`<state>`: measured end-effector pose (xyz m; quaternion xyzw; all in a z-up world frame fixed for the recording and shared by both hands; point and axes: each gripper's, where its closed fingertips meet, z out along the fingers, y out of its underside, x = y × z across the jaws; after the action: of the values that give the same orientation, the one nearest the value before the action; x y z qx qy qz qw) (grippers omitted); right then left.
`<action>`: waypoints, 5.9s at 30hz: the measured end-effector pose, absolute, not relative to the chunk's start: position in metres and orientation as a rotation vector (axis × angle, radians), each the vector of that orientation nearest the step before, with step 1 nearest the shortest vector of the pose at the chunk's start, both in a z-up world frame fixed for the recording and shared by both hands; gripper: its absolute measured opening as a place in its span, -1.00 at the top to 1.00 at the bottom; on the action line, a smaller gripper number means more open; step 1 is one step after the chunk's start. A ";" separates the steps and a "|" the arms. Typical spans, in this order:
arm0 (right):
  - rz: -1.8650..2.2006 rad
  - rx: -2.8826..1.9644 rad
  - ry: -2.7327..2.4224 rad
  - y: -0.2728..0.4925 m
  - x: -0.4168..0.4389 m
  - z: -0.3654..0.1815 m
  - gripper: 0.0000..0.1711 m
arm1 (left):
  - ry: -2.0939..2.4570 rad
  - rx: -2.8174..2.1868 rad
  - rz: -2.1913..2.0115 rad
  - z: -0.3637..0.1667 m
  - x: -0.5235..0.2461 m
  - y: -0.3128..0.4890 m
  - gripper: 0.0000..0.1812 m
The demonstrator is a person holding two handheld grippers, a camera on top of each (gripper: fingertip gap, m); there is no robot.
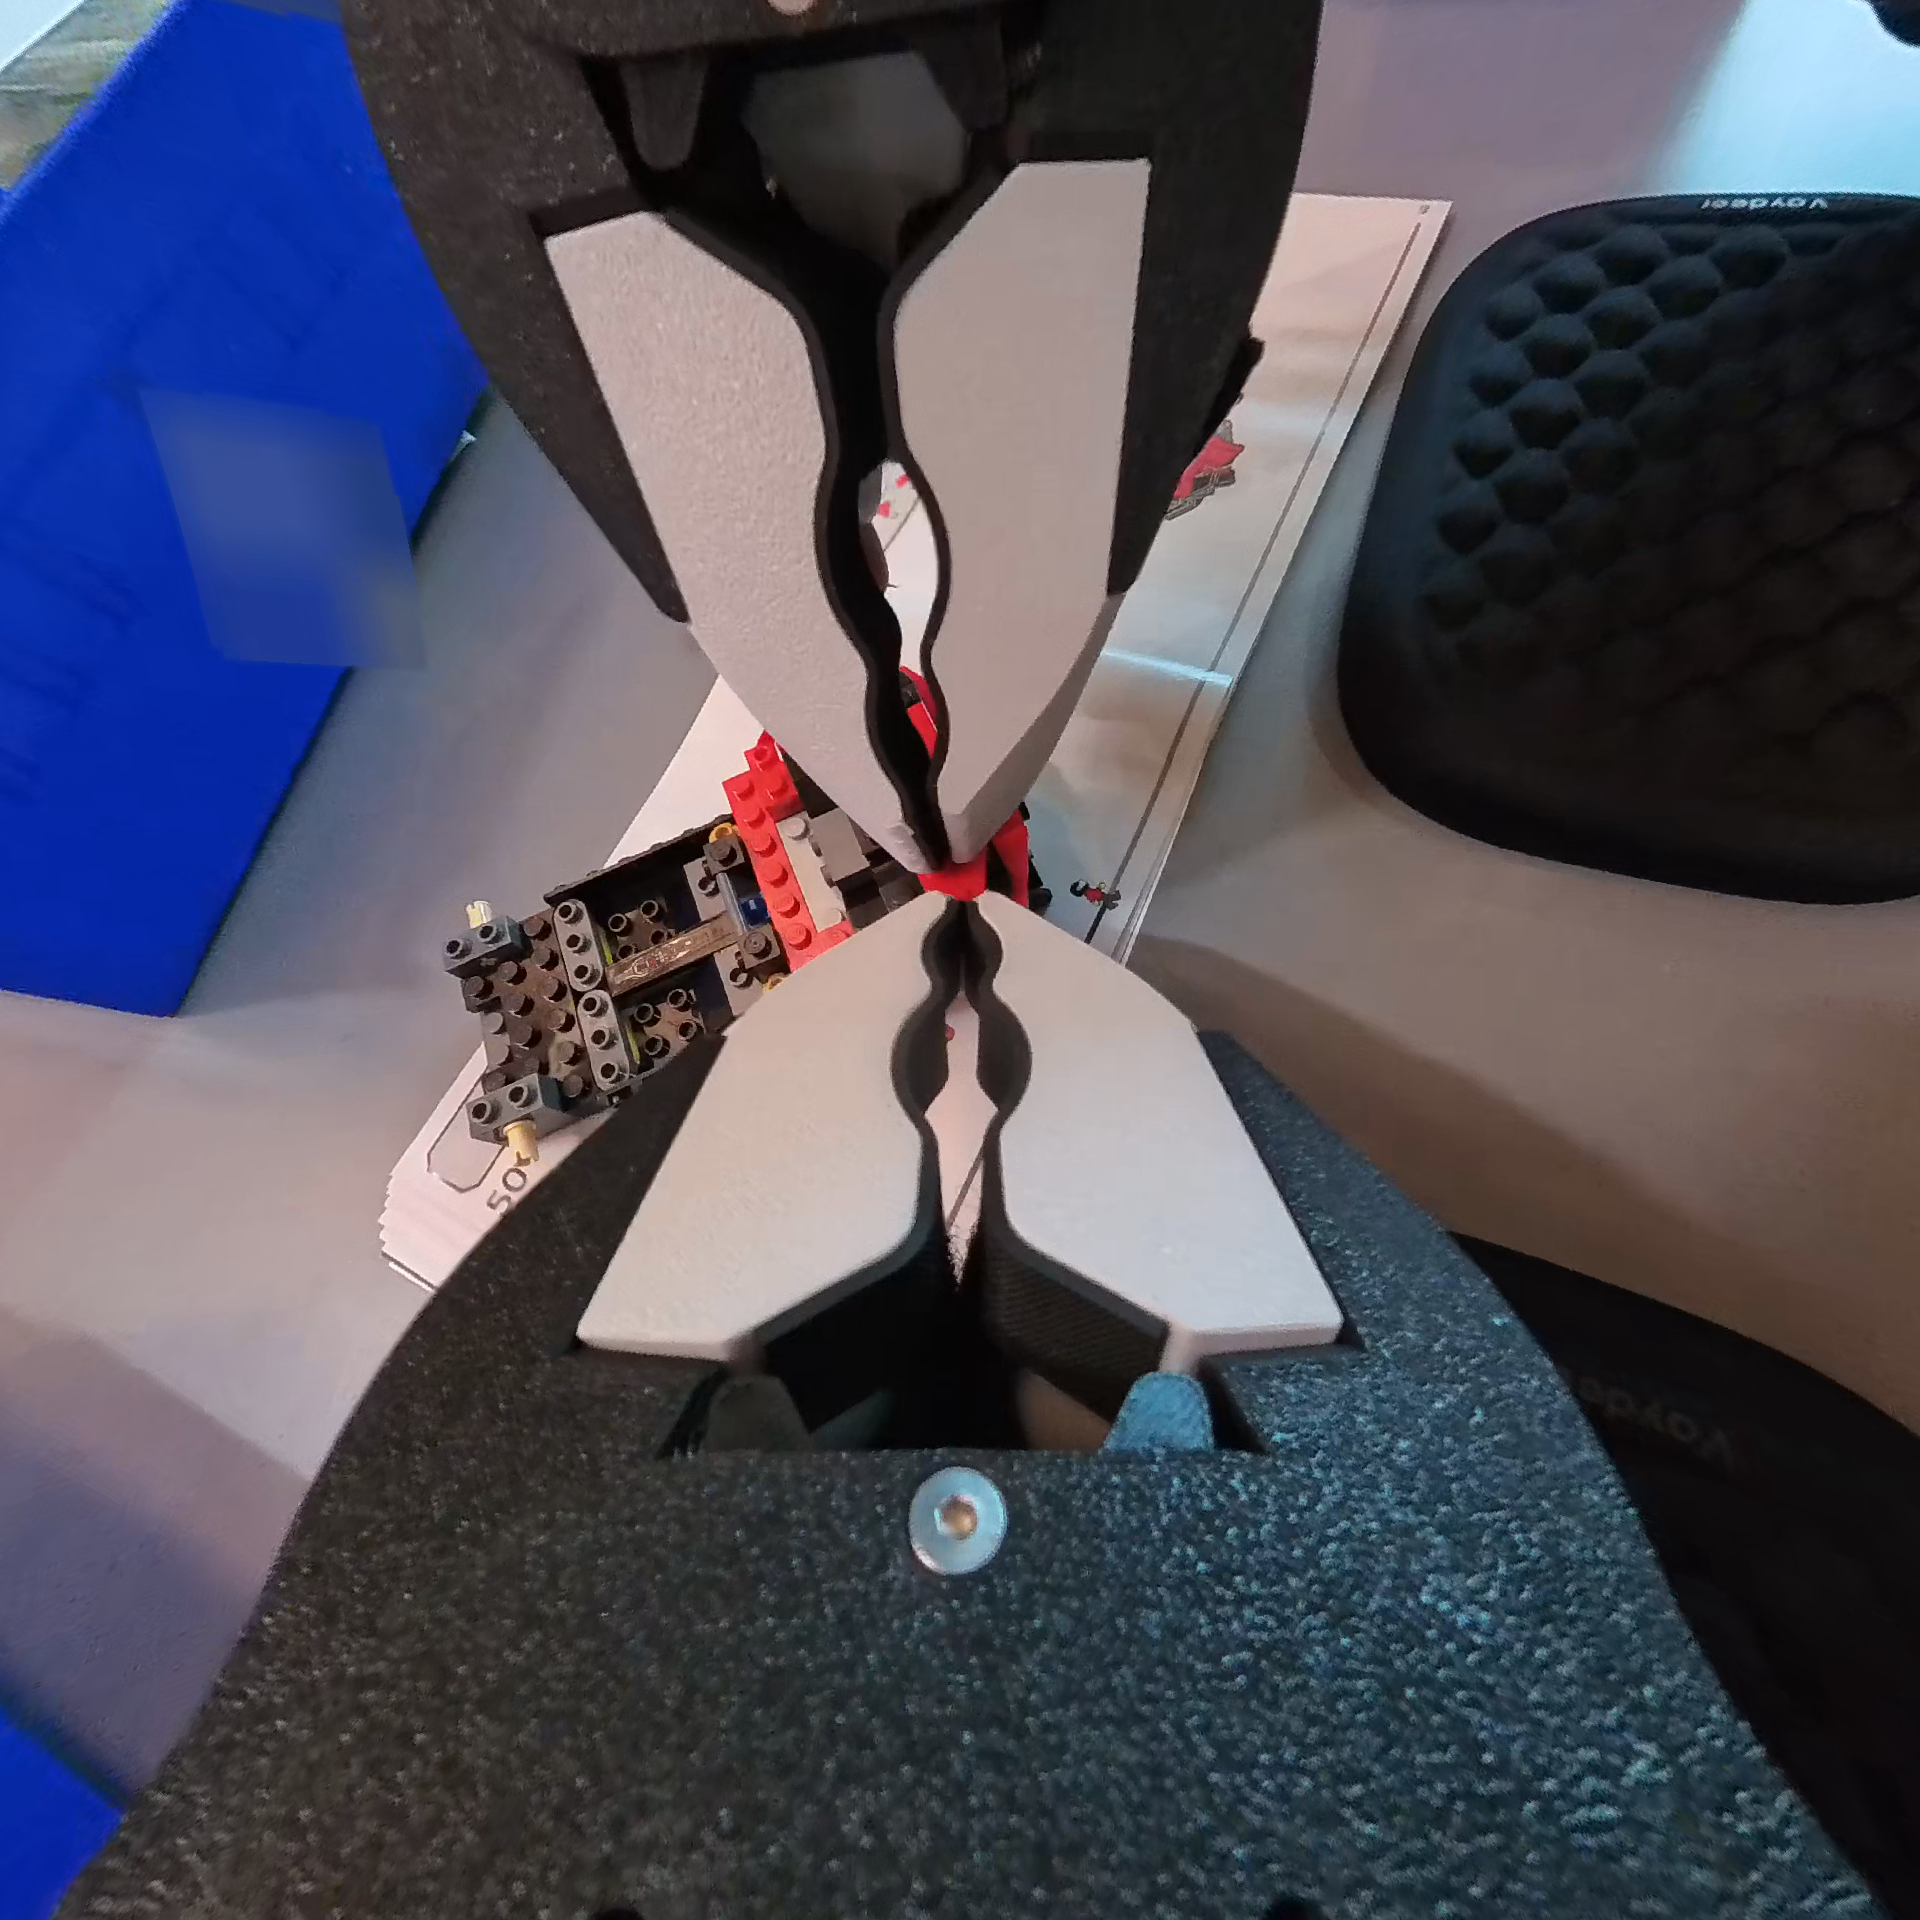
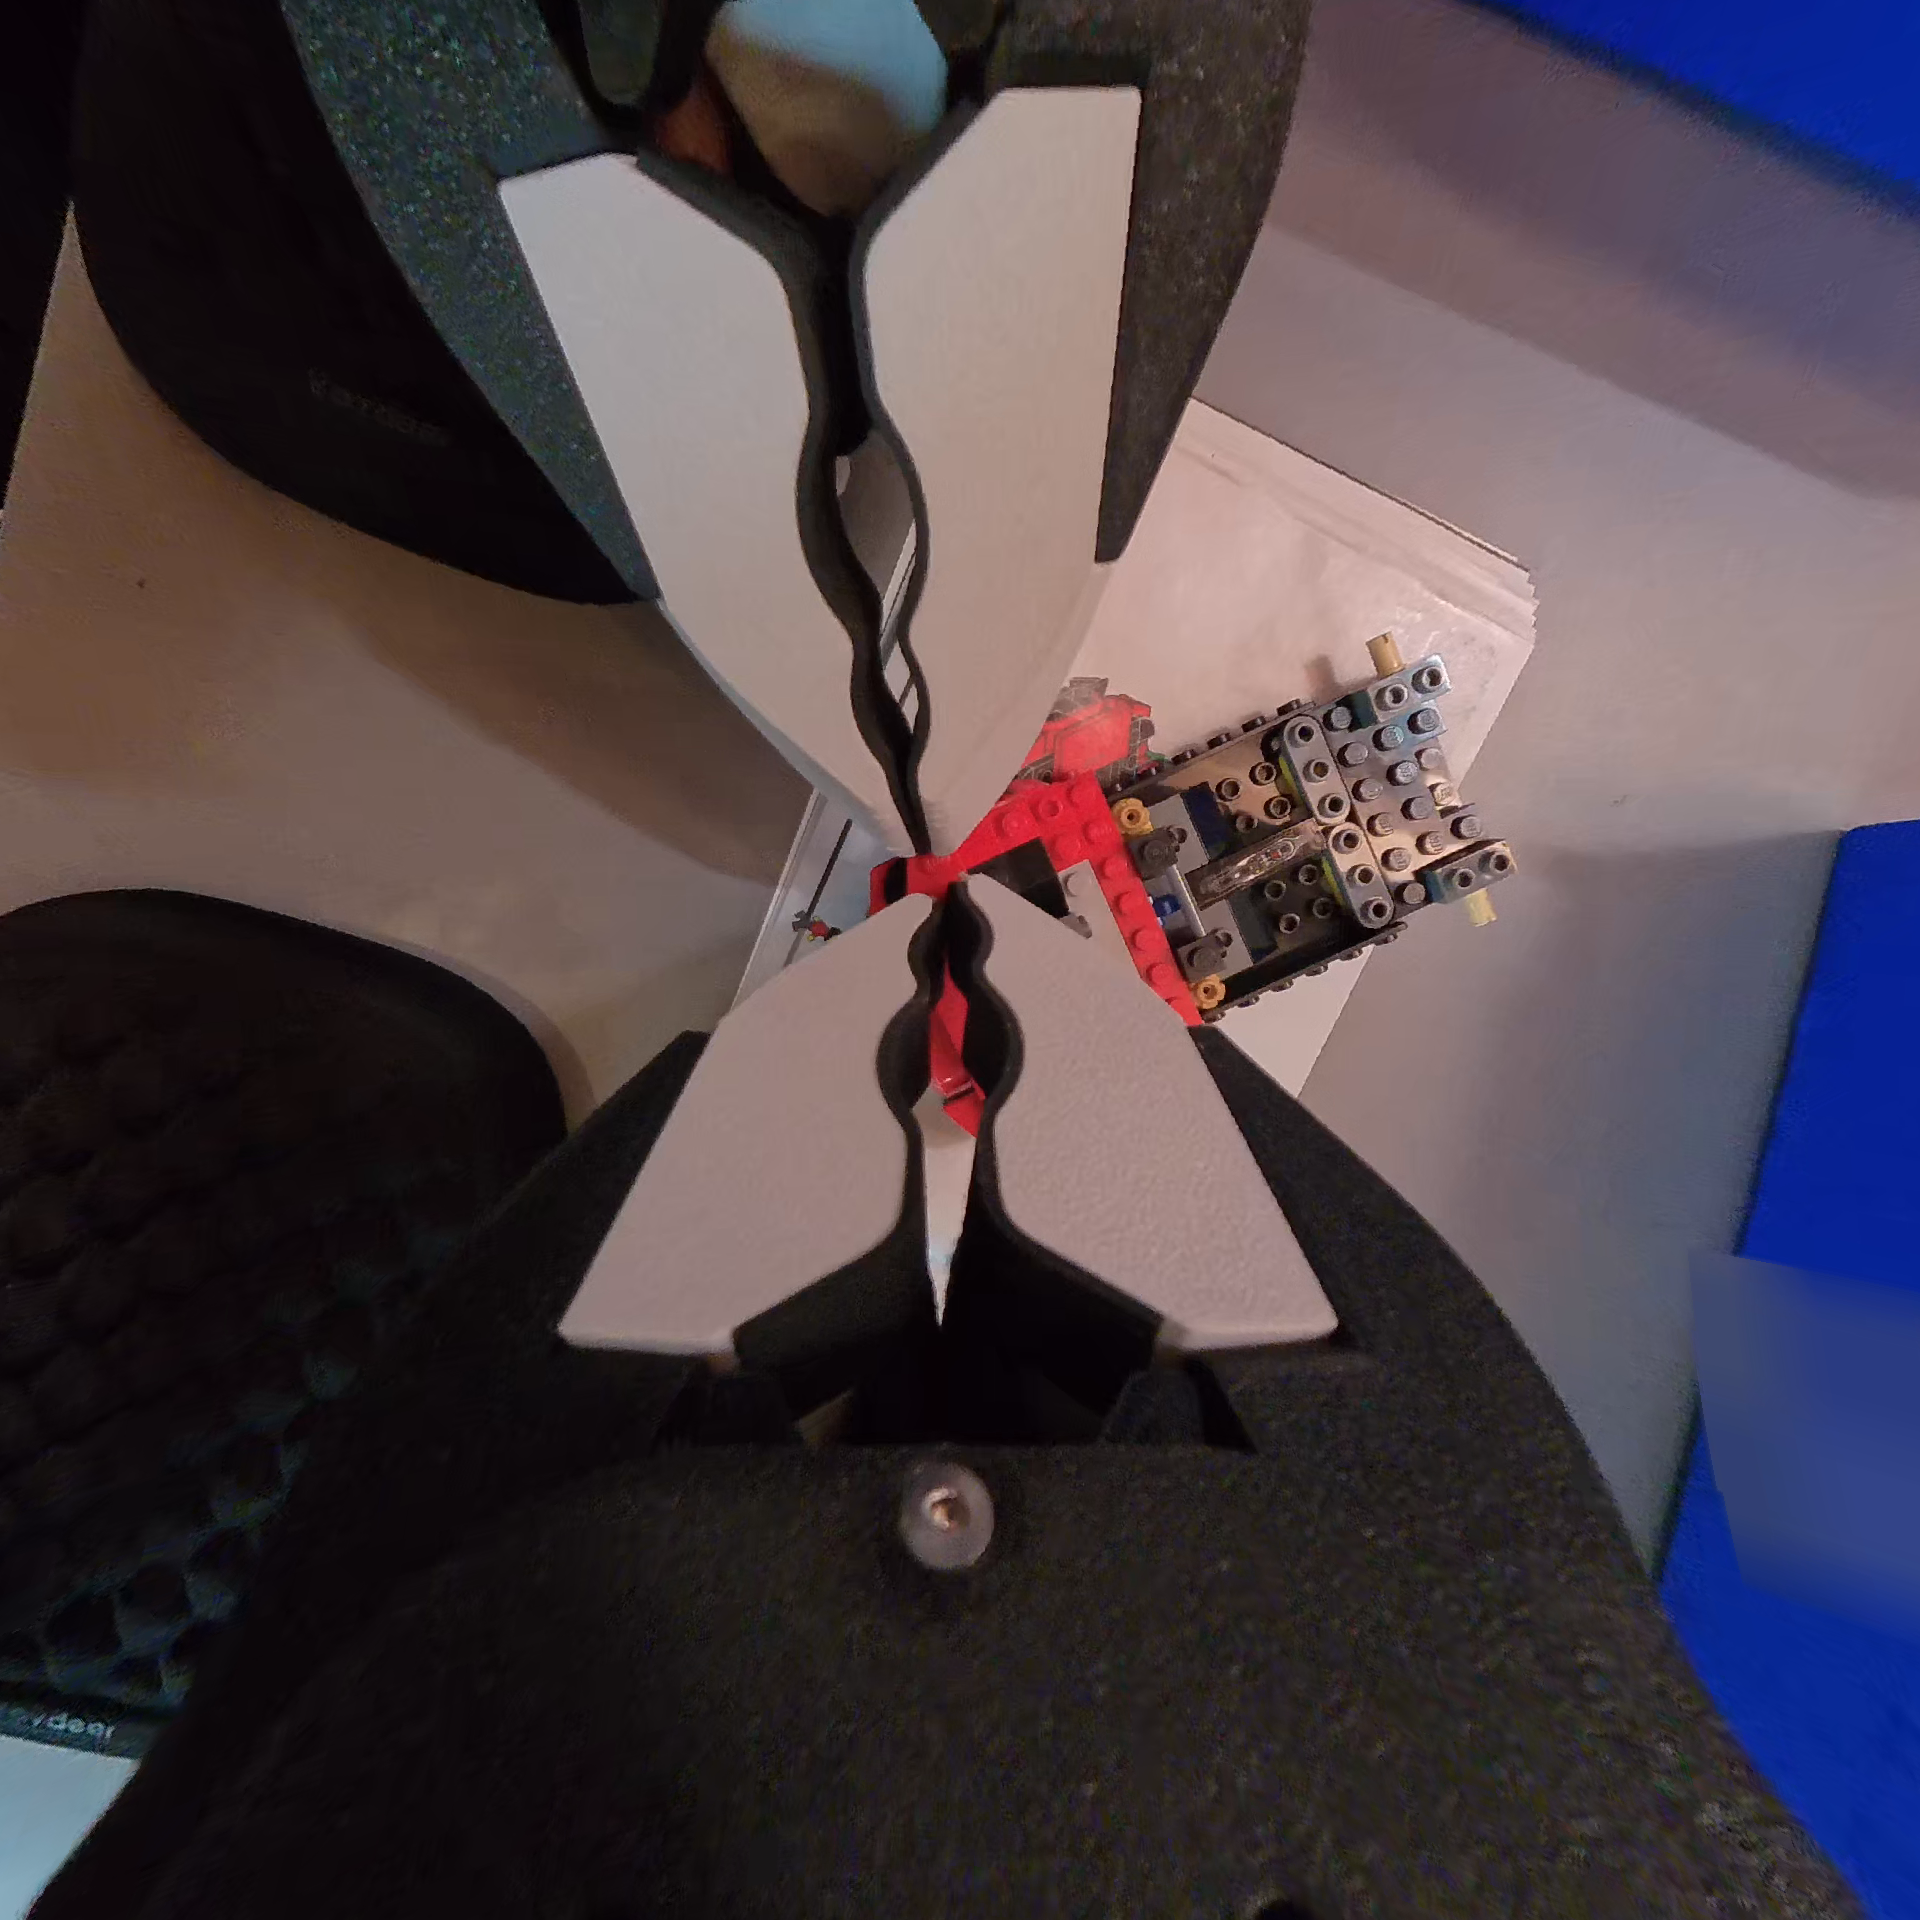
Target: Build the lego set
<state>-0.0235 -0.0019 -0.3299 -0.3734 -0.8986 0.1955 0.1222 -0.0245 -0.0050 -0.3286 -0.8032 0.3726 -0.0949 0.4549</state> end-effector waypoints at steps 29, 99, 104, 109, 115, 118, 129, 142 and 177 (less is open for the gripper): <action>0.780 -1.120 -2.500 -0.001 -0.024 -0.324 1.00 | 0.848 -1.960 -0.239 -0.319 -0.030 -0.001 1.00; 0.344 -0.750 -2.220 0.020 -0.025 -0.342 0.58 | 1.016 -1.840 -0.002 -0.328 -0.036 0.002 0.76; 0.426 -0.796 -2.225 0.021 -0.025 -0.338 0.59 | 1.085 -1.763 0.081 -0.324 -0.037 0.002 0.63; 0.592 -0.886 -2.236 0.025 -0.025 -0.327 0.60 | 1.281 -1.606 0.316 -0.324 -0.040 0.007 0.47; 0.609 -0.866 -2.267 0.025 -0.025 -0.324 0.60 | 1.442 -1.435 0.609 -0.326 -0.044 0.026 0.44; 0.622 -0.863 -2.274 0.024 -0.025 -0.324 0.60 | 1.496 -1.335 0.719 -0.322 -0.038 0.032 0.45; 0.713 -0.901 -2.309 0.024 -0.021 -0.321 0.61 | 1.542 -1.252 0.698 -0.318 -0.029 0.033 0.61; 0.761 -0.918 -2.339 0.024 -0.021 -0.317 0.61 | 1.543 -1.203 0.698 -0.313 -0.027 0.033 0.60; 0.397 -0.621 -1.935 0.039 -0.057 -0.266 0.62 | 1.150 -1.524 0.247 -0.273 -0.057 0.048 0.62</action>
<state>-0.0575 0.0389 -0.2664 -0.2579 -0.8037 0.1650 0.5103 -0.0571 0.0477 -0.2733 -0.6497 0.4903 0.1054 0.5713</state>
